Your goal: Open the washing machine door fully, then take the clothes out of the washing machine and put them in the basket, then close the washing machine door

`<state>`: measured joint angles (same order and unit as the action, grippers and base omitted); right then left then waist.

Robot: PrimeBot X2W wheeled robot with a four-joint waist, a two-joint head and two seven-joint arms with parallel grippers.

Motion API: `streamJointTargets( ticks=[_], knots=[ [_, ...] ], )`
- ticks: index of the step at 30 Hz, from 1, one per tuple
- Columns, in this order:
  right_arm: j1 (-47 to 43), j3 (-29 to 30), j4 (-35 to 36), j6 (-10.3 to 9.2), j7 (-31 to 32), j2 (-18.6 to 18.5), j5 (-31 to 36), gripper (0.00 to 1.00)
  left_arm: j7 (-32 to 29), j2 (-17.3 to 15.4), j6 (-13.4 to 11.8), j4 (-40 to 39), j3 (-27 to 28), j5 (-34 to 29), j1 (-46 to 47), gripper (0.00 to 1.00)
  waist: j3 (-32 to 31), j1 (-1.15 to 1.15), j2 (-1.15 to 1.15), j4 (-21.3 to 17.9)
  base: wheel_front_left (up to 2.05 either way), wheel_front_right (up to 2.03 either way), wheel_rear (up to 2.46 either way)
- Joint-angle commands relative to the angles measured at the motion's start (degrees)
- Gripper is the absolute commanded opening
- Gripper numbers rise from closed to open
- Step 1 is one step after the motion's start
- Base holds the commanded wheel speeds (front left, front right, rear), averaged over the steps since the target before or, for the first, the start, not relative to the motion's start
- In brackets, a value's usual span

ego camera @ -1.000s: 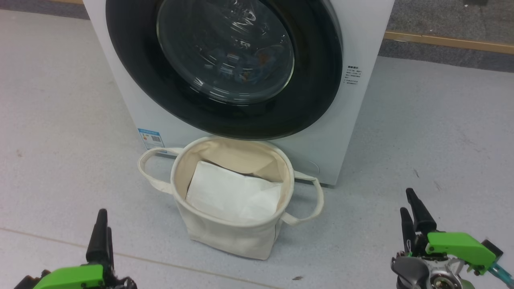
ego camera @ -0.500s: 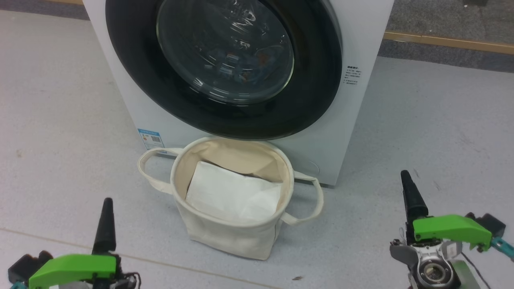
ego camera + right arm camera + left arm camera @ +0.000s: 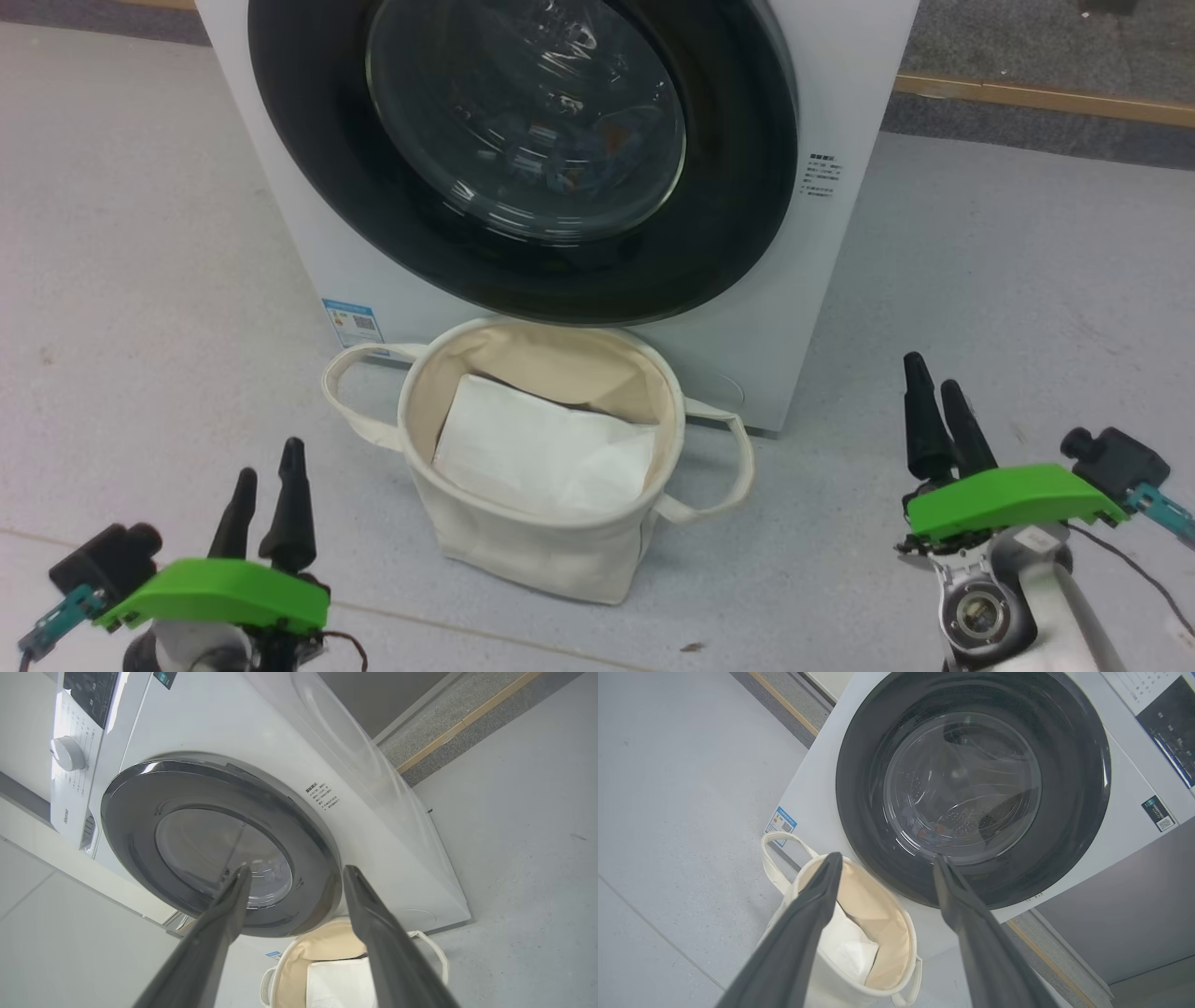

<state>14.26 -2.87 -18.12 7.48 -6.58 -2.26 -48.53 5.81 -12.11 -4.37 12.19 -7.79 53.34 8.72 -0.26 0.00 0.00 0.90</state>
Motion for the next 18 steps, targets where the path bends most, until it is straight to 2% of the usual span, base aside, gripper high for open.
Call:
streamJointTargets(
  ticks=[1, 10, 18],
  knots=[
    [3.5, -1.1, 2.4, 0.01, -0.8, -0.4, 2.6, 1.00, 0.9, -2.1, -0.6, -1.7, 0.8, -2.2, 3.6, 1.00, 0.0, 0.00, 0.00, 0.0, 0.00, 0.00, 0.00],
    [4.1, -1.6, 2.9, 0.01, -2.4, -0.4, 16.1, 1.00, 2.1, -5.2, -4.6, 0.4, -3.8, -13.2, 6.1, 1.00, 0.0, 0.00, 0.00, 0.1, 0.00, 0.00, 0.00],
    [5.1, -1.3, 1.8, 0.01, -3.7, -0.5, 23.5, 1.00, 2.6, -7.1, -7.6, 1.3, -7.2, -21.0, 7.9, 1.00, -0.1, 0.00, 0.00, 0.3, 0.00, 0.00, 0.00]
  ],
)
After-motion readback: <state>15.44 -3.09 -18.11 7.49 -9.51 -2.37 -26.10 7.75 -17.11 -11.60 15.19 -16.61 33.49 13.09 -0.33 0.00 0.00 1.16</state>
